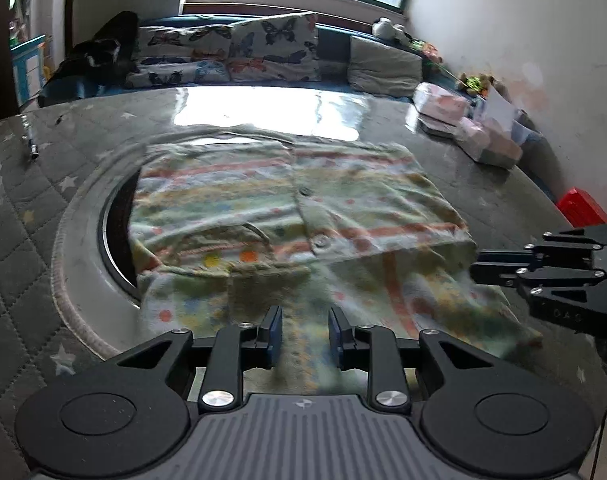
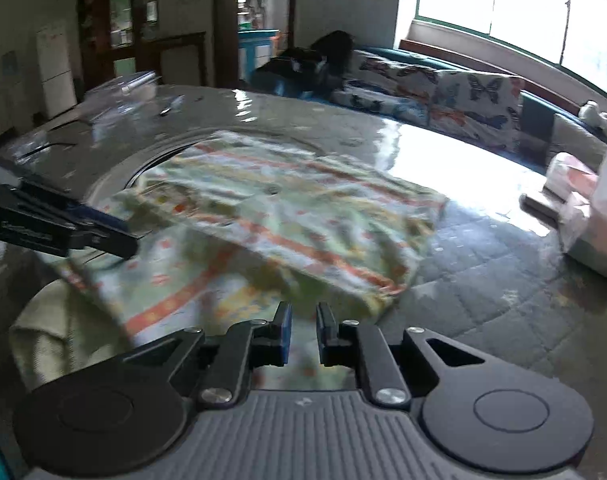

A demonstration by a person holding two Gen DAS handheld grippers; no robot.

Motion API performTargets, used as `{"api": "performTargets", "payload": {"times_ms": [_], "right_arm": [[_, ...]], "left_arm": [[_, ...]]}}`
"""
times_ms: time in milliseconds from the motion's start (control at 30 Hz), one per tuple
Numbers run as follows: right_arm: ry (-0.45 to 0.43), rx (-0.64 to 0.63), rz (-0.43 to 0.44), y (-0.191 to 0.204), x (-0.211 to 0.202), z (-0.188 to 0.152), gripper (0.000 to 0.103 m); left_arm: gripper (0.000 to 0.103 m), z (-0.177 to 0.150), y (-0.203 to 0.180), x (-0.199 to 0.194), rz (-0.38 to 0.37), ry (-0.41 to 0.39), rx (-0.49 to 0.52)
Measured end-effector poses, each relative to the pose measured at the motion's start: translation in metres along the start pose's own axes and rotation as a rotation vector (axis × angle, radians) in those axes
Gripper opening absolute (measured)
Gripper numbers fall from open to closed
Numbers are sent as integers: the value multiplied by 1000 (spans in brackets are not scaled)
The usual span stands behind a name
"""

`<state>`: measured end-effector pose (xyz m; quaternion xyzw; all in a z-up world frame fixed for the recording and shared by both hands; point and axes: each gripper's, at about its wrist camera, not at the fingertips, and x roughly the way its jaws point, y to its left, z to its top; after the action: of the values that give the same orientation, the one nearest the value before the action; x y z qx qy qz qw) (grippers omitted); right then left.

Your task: Fold clothes

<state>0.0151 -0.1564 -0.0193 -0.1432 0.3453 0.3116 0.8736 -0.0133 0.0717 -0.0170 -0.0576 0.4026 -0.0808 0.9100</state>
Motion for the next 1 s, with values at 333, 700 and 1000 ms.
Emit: {"api": "performTargets", "payload": {"times_ms": [333, 700, 1000], "right_arm": [[2, -12, 5, 11, -16, -11, 17], [14, -35, 49, 29, -19, -22, 22], [9, -161, 55, 45, -39, -25, 30]], "left_arm": [[38, -17, -3, -14, 22, 13, 45], [42, -29, -10, -34, 30, 37, 62], [54, -42, -13, -59, -10, 99, 3]]}}
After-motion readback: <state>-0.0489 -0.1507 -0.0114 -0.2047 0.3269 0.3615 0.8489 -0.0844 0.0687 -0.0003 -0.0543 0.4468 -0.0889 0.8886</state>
